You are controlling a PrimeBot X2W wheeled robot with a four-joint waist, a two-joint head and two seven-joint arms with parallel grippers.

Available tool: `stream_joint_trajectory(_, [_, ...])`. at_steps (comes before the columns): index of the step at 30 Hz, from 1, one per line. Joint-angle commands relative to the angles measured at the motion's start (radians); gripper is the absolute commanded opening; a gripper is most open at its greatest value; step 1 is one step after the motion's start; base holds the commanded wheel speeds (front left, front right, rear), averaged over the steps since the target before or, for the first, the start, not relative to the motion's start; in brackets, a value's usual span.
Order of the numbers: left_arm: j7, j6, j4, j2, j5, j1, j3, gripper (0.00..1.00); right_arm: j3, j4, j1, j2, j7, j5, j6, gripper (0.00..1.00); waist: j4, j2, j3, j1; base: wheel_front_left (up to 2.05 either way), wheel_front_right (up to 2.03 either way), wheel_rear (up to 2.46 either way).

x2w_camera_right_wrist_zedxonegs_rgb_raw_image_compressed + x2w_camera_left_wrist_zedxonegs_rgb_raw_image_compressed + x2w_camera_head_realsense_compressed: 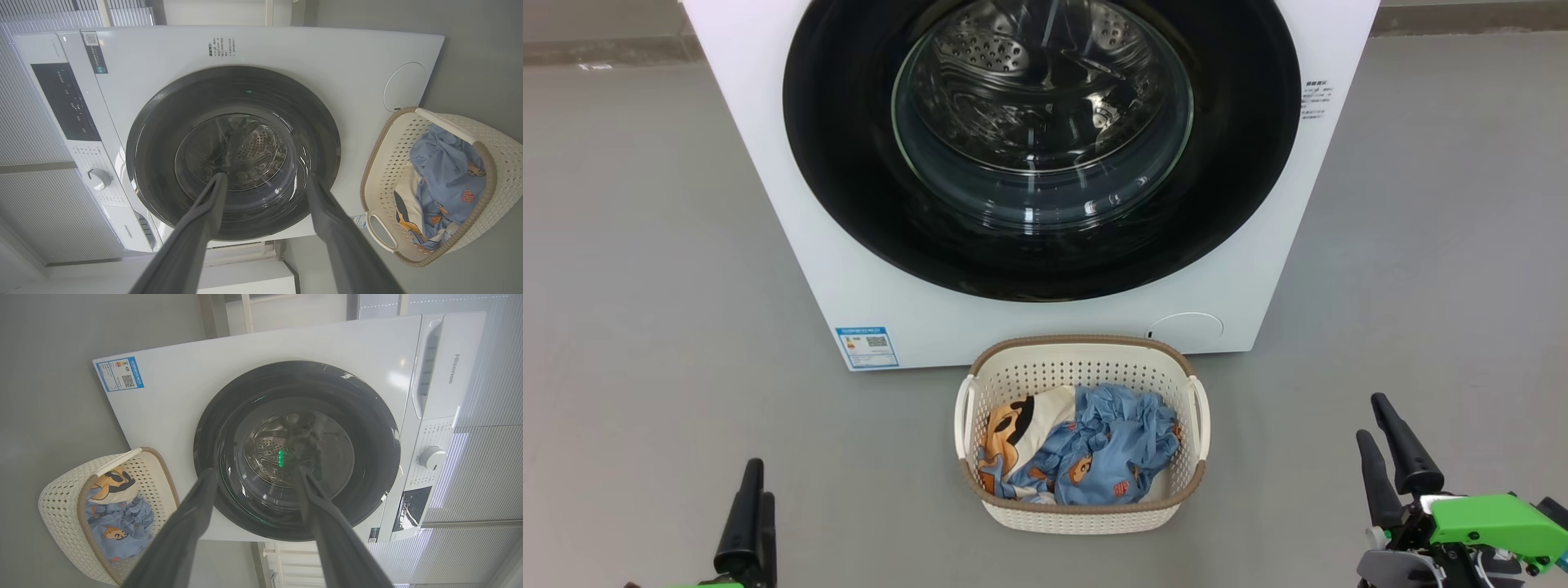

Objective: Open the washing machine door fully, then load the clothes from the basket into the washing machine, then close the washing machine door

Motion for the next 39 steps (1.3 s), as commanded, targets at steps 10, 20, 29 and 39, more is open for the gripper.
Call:
stream_joint_trajectory(10, [-0.037, -0.002, -0.06, 0.018, 0.105, -0.045, -0.008, 1.0, 0.059, -0.073, -0.065, -0.039, -0.044, -0.105, 0.005, 1.0, 0.004, 0.0, 0.003, -0.0001, 0.0, 0.0, 0.0])
stream_joint_trajectory(20, [-0.066, -0.003, -0.08, 0.029, 0.256, -0.048, -0.028, 1.0, 0.067, -0.089, -0.074, -0.047, -0.074, -0.265, 0.006, 1.0, 0.006, 0.0, 0.004, -0.0001, 0.0, 0.0, 0.0])
stream_joint_trajectory(29, [-0.093, -0.003, -0.074, 0.041, 0.403, -0.047, -0.047, 1.0, 0.072, -0.104, -0.08, -0.051, -0.101, -0.409, 0.007, 1.0, 0.008, 0.0, 0.009, -0.0001, 0.0, 0.0, 0.0])
stream_joint_trajectory(39, [-0.123, 0.008, -0.072, 0.043, 0.573, -0.047, -0.05, 1.0, 0.089, -0.09, -0.088, -0.068, -0.13, -0.606, 0.009, 1.0, 0.014, 0.0, 0.004, -0.0001, 0.0, 0.0, 0.0])
